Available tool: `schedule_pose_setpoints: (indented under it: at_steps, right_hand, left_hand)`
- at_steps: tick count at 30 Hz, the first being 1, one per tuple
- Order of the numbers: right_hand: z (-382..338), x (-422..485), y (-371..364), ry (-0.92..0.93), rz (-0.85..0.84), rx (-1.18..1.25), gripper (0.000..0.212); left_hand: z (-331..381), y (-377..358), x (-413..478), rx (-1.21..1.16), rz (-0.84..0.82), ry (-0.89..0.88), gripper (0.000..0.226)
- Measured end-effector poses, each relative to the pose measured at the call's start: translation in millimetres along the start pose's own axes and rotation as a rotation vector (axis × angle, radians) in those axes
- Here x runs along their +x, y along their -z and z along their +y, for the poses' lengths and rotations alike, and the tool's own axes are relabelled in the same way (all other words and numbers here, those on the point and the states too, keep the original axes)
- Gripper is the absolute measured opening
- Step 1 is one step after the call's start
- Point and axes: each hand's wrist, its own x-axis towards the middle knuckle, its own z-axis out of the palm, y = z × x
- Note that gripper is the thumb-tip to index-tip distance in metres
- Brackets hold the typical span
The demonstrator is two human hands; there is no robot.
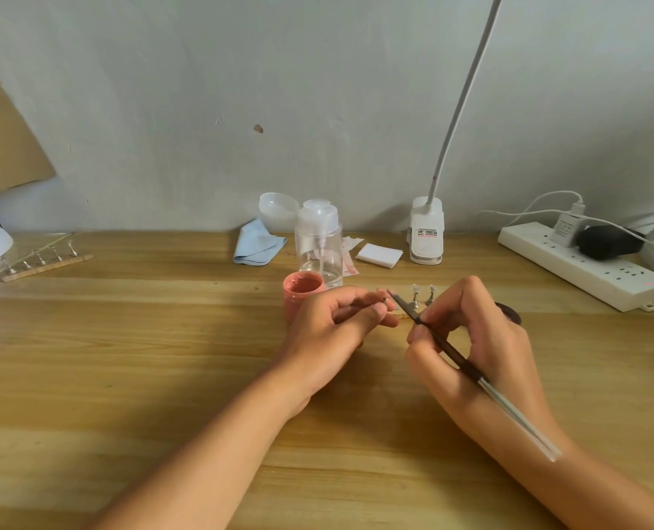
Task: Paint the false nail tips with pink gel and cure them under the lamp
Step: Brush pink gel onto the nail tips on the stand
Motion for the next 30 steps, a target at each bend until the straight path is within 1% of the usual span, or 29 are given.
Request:
schedule_pose_setpoints:
  at_steps: [3,6,11,14,18,20,22,23,24,25,26,27,30]
  right_hand:
    - [-0.4,-0.1,-0.2,-0.003,-0.02,-0.009,0.013]
    - [-1.2,0.4,0.2,-0.005,-0.001,0.002,0.012]
    - [-1.5,1.2,1.3,-0.081,0.03,0.056,0.012]
    - [-1.8,1.3,1.1,-0.054,0.01,0.04,0.011]
    - [1.8,-0.2,0.4,-0.019,0.03,0.047,0.013]
    - [3.7,0.1,0.2,0.013,0.066,0.054,0.013]
    - [5.8,2.0,0.0,0.007,0.096,0.101,0.008]
    - [7.1,3.0,0.4,-0.022,0.097,0.136,0.008]
    - [9.4,3.6,0.5,-0.055,0.092,0.158,0.009]
    - [11.6,4.1,0.6,-0.076,0.082,0.159,0.01]
    - [14.1,4.4,0.6,-0.076,0.065,0.133,0.009]
    - [16.5,4.3,-0.4,-0.073,0.039,0.091,0.011]
    - [21.1,3.8,-5.0,-0.089,-0.058,-0.003,0.036]
  left_hand:
    - [-0.1,-0.7,-0.1,0.002,-0.001,-0.001,0.014]
    - [0.0,-0.4,-0.2,-0.005,-0.006,-0.004,0.012]
    - [0.1,0.2,-0.3,-0.011,-0.006,-0.022,0.012]
    - [0.1,0.4,-0.5,-0.013,-0.006,-0.025,0.012]
    - [-0.6,1.2,-0.6,-0.004,-0.012,-0.033,0.013]
    - [-1.0,0.7,0.1,-0.009,-0.008,-0.041,0.013]
    - [0.0,-0.6,0.8,-0.033,0.003,-0.035,0.008]
    - [1.7,-1.4,0.6,-0.045,0.007,-0.037,0.01]
    - [2.2,-1.9,0.2,-0.045,0.011,-0.047,0.018]
    - [2.6,-2.0,-0.4,-0.042,0.011,-0.054,0.024]
    - [2.3,-2.0,-0.6,-0.04,0.013,-0.059,0.025]
    - [2.0,-2.0,-1.1,-0.042,0.014,-0.06,0.021]
    - [0.8,-1.6,-2.1,-0.04,0.019,-0.069,0.011]
